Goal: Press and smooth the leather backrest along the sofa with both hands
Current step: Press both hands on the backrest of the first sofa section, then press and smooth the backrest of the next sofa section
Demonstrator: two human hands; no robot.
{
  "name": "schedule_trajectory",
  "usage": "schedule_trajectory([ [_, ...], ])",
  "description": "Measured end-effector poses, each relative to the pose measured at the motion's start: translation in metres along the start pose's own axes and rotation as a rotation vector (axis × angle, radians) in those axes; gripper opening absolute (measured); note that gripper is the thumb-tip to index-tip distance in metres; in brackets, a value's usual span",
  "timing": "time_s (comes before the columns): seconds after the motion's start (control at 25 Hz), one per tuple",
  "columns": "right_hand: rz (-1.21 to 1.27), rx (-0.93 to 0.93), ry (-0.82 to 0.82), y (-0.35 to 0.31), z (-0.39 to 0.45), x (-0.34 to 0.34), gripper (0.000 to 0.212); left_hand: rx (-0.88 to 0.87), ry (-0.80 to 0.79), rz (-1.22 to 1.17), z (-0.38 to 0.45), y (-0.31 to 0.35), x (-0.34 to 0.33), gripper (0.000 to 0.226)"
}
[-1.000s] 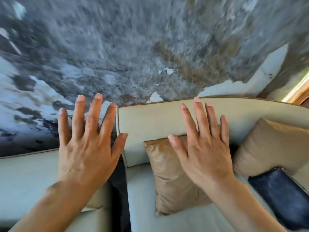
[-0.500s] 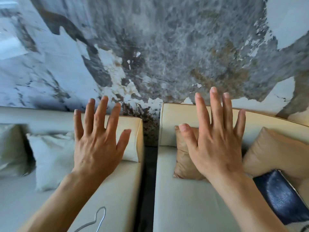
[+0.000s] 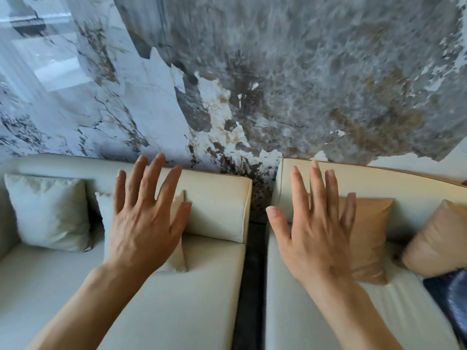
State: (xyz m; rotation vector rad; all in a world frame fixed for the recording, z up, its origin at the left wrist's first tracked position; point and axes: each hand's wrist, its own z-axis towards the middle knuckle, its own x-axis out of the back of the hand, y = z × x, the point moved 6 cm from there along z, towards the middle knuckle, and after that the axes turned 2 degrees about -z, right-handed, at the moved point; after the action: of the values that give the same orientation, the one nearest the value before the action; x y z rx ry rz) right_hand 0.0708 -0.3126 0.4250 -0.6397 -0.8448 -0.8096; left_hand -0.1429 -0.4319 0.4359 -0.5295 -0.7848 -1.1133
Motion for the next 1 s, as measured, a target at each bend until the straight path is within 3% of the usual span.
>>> schedule_trajectory([
  [0.28,-0.14,-0.065,-0.066,-0.148,-0.002,-0.077,0.07,0.087,-0.1,-0.082,-0.009,-0.18,-0.048,0.06],
  [0.44,-0.206,-0.079,-0.083,-0.184,0.012,-0.124,0.068,0.087,-0.13,-0.125,0.001,-0.228,-0.092,0.06],
  [0.68,-0.198,-0.142,-0.119,-0.167,0.039,-0.229,0.067,0.08,-0.221,-0.138,0.009,-0.231,-0.197,0.058],
  [1.0,-0.125,-0.1,-0.247,-0.094,0.064,-0.453,0.067,0.047,-0.359,-0.095,-0.006,-0.213,-0.409,0.06],
])
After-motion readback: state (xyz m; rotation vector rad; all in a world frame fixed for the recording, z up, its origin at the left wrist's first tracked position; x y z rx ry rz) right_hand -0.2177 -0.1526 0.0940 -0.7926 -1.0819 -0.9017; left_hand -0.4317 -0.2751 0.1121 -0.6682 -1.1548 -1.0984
